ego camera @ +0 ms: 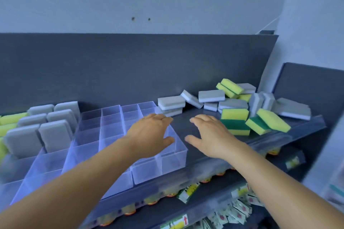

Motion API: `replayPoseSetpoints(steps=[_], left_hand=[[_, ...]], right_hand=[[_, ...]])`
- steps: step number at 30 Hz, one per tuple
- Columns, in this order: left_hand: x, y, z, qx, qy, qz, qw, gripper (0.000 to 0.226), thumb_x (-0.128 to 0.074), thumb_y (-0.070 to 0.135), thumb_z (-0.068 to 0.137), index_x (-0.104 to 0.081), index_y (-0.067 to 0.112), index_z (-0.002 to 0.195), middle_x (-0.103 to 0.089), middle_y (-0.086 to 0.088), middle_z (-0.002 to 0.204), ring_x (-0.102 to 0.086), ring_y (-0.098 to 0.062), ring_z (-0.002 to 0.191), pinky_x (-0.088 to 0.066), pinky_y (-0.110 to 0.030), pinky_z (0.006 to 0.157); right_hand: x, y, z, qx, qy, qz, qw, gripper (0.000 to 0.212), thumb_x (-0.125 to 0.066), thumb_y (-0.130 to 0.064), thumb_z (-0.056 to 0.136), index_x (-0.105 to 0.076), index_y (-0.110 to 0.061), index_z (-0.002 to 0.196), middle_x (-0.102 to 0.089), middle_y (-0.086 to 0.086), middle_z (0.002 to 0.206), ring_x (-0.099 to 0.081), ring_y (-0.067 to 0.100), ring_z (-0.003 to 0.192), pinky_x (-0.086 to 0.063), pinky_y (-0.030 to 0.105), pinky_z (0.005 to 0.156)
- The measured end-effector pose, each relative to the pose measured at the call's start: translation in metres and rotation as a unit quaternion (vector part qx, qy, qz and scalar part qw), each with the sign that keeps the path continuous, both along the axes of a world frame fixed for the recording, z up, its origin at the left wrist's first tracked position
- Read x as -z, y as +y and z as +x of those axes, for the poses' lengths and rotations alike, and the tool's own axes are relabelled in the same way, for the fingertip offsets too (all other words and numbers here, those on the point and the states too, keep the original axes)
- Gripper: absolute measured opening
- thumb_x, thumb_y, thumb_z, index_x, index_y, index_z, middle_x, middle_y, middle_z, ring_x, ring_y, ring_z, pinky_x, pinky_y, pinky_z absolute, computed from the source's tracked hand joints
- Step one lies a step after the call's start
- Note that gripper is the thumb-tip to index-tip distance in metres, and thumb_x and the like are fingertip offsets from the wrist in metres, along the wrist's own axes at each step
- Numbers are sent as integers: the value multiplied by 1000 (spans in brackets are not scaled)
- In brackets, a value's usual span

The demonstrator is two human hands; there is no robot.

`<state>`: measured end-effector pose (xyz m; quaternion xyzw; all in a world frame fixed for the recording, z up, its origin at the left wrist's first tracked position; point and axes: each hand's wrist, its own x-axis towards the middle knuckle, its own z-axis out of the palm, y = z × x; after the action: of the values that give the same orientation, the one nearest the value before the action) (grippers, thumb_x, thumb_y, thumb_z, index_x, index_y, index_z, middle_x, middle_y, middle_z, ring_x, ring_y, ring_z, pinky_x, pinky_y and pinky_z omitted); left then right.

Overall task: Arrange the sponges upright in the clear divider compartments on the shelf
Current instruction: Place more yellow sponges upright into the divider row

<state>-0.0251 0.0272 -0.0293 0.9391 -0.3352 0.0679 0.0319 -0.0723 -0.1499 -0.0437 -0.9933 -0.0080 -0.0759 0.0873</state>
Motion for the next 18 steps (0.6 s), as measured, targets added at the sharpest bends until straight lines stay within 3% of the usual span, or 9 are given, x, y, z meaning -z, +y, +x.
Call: replayPoseSetpoints(steps=[3,10,18], left_hand=[[4,-45,4,19,11,-4,1000,59,-47,46,94,-32,21,145,-40,2,146,-34,-18,136,-38,-33,105],[19,-138,19,79,38,-1,996,68,-47,46,94,-18,22,151,-25,2,156,-24,-17,143,-26,-33,115],[31,-232,26,145,55,4,988,65,-46,42,96,-16,26,151,-30,-1,153,-30,-23,139,-33,-37,109]], right_hand=[[4,-40,-2,23,-4,0,1000,68,-46,-51,93,-27,-17,149,-28,-1,153,-25,19,140,-24,32,113],[12,-130,-6,88,-25,1,996,65,-48,-48,92,-27,-20,148,-28,-2,152,-23,20,140,-23,34,115],[24,-214,-5,215,1,26,976,69,-45,-52,91,-17,-26,148,-22,4,153,-18,32,141,-22,45,114]])
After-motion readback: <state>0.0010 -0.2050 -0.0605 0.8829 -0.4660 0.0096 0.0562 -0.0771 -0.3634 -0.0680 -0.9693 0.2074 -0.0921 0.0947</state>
